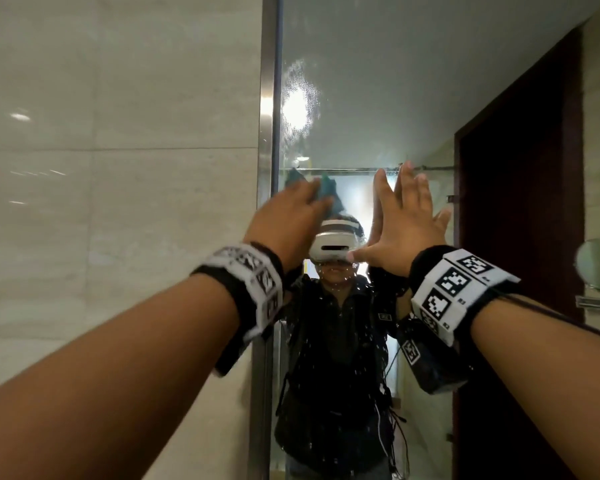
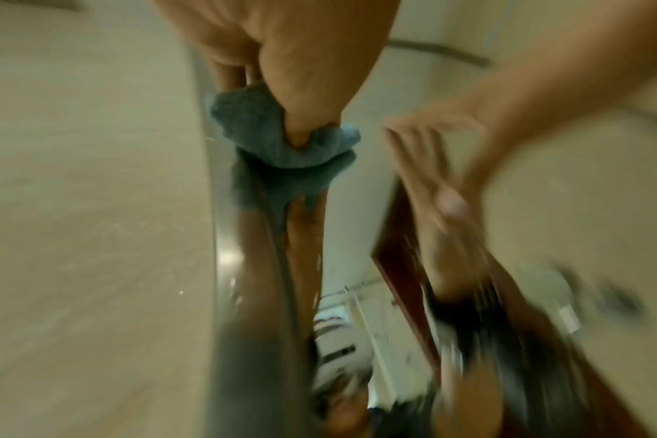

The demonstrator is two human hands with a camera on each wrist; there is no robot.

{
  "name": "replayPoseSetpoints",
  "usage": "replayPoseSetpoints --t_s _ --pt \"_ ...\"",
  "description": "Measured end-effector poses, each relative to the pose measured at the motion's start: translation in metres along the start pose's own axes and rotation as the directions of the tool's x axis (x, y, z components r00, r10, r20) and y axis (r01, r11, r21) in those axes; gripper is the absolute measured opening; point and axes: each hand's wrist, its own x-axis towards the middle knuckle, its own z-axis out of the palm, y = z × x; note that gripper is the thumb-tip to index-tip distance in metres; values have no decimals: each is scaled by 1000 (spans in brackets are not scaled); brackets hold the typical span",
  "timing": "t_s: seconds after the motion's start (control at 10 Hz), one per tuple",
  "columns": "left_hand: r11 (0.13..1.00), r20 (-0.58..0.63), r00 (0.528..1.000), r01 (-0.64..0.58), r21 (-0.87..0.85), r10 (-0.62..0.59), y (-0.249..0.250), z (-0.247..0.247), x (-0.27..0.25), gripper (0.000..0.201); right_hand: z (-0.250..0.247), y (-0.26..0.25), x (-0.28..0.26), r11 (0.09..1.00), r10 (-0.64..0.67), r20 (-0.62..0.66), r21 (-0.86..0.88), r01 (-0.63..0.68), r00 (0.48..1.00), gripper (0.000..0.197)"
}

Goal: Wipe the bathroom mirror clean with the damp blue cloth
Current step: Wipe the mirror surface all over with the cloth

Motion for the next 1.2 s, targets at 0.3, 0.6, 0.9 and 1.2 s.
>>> replayPoseSetpoints --t_s 0.3,0.6,0.9,1.2 --pt "988 38 987 -154 -15 155 21 37 -32 67 2 1 1 1000 -5 -20 -4 5 1000 128" --pt "988 -146 987 40 -151 -62 19 29 -25 55 4 2 1 1000 -13 -50 1 13 999 130" --pt "964 -80 969 221 -148 -235 3 12 8 45 -8 20 -14 996 -80 -61 -52 77 995 136" --pt "993 -64 997 -51 -104 44 42 34 1 52 2 40 -22 995 -35 17 -91 36 999 138"
